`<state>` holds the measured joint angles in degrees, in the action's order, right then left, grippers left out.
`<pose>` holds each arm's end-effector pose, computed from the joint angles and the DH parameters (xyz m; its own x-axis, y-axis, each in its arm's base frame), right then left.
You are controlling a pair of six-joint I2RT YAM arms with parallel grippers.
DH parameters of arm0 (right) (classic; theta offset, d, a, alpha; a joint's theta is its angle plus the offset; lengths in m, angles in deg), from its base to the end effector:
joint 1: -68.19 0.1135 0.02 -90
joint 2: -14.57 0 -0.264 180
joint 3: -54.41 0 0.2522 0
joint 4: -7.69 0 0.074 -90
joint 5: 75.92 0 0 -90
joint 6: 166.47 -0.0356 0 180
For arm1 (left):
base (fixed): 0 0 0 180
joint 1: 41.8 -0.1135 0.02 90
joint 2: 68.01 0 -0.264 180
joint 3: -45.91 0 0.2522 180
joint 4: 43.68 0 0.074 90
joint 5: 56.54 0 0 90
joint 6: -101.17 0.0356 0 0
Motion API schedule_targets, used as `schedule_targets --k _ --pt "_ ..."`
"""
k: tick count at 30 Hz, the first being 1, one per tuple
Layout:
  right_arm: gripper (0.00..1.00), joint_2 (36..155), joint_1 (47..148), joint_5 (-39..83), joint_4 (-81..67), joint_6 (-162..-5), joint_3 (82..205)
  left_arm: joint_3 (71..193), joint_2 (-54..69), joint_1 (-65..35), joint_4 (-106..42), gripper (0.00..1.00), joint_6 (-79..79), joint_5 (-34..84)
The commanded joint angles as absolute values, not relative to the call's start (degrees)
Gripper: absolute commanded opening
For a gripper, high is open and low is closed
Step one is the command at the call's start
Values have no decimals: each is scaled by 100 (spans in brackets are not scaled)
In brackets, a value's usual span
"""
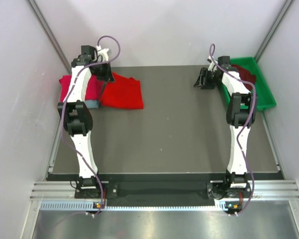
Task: Fold and stack the t-shirts
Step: Neatly place the folded tshirt to the corner
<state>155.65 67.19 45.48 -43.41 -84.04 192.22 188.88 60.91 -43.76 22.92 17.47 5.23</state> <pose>0.5382 0.0092 0.1801 -0.8436 0.1272 -0.5217 -0.1790 0.8494 0.4965 0.4949 0.0001 0.2965 -0.7604 0.0707 -0.6456 0.3428 0.8880 -0.3065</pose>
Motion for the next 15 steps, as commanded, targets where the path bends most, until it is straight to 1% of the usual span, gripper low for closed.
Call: schedule_targets --k 1,11,15 --pt "58 15388 6678 4704 -4237 -8411 19236 18817 5478 -4584 2519 0 2083 770" --pt "57 15467 6669 4818 -4158 -8526 19244 18826 5143 -4953 2625 0 2312 1113" --pt "57 15485 6669 4845 -4140 -8552 19236 19097 5170 -4997 2616 0 2356 1236"
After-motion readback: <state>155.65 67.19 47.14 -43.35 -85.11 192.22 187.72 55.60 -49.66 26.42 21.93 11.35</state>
